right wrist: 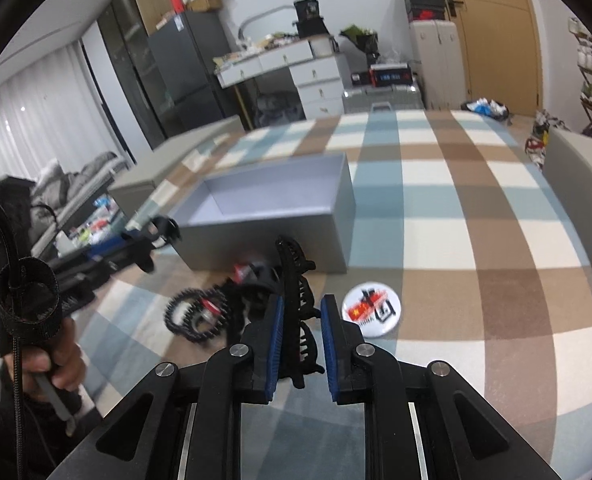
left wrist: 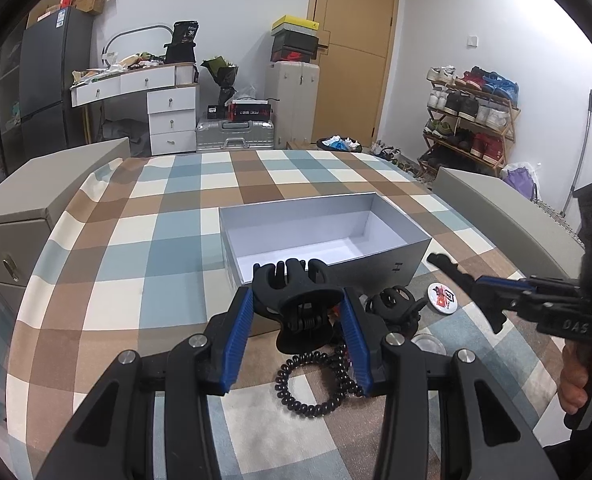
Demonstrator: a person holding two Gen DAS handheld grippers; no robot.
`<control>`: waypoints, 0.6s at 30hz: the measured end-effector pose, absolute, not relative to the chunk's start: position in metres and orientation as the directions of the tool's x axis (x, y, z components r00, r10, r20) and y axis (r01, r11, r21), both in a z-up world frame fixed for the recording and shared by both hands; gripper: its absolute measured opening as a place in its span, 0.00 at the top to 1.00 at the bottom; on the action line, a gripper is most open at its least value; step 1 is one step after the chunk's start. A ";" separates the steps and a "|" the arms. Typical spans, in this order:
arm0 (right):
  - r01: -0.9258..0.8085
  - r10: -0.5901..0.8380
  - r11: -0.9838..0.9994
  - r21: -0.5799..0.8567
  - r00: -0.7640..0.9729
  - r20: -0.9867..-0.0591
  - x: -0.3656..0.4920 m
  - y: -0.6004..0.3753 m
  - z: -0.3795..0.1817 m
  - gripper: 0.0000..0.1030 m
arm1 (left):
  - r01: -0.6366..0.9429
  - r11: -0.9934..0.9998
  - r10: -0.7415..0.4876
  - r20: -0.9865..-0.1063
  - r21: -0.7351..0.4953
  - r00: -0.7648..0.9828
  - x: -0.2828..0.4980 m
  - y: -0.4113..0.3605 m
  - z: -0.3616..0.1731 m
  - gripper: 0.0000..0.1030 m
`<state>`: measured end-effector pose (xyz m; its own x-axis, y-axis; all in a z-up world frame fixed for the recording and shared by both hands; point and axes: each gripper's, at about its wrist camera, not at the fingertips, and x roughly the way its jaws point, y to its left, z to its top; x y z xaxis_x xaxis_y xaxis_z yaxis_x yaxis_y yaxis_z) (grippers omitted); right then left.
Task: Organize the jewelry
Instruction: 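Carry the black claw clips into the grey box and open both tools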
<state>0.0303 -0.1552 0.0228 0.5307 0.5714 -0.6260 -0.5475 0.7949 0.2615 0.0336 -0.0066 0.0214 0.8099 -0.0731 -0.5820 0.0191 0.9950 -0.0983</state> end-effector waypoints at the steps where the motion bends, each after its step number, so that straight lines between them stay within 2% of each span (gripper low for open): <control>1: -0.550 0.578 0.792 0.265 0.536 -0.616 0.029 -0.156 0.026 0.83 | 0.019 0.995 -0.072 -0.581 -0.097 0.811 0.034 -0.007 0.022 0.63; 8: -0.566 0.617 0.771 0.292 0.551 -0.562 0.034 -0.149 0.042 0.83 | 0.017 0.996 -0.065 -0.570 -0.090 0.819 0.043 -0.007 0.029 0.63; 18: -0.546 0.681 0.730 0.411 0.528 -0.508 0.075 -0.130 0.048 0.83 | -0.010 0.997 -0.037 -0.557 -0.082 0.830 0.068 -0.006 0.031 0.63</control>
<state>0.0754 -0.1301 0.0479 0.5275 0.6806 -0.5084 -0.5460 0.7301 0.4109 0.0682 -0.0059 0.0313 0.8295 -0.0372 -0.5573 -0.0103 0.9966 -0.0818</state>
